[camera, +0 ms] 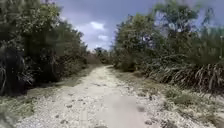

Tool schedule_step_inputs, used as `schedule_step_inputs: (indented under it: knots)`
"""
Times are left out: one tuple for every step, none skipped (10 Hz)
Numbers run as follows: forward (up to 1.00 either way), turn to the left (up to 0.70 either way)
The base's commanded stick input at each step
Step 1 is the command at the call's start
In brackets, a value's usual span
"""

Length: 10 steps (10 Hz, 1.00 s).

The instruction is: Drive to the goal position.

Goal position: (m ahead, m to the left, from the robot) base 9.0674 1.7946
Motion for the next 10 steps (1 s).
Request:
schedule_step_inputs:
  knots:
    - [0.50,0.00]
    - [0.50,0.16]
    - [0.50,0.50]
    - [0.50,0.50]
    - [0.50,0.22]
    - [0.50,0.00]
    - [0.50,0.00]
    - [0.50,0.00]
    - [0.50,0.00]
    - [0.50,0.00]
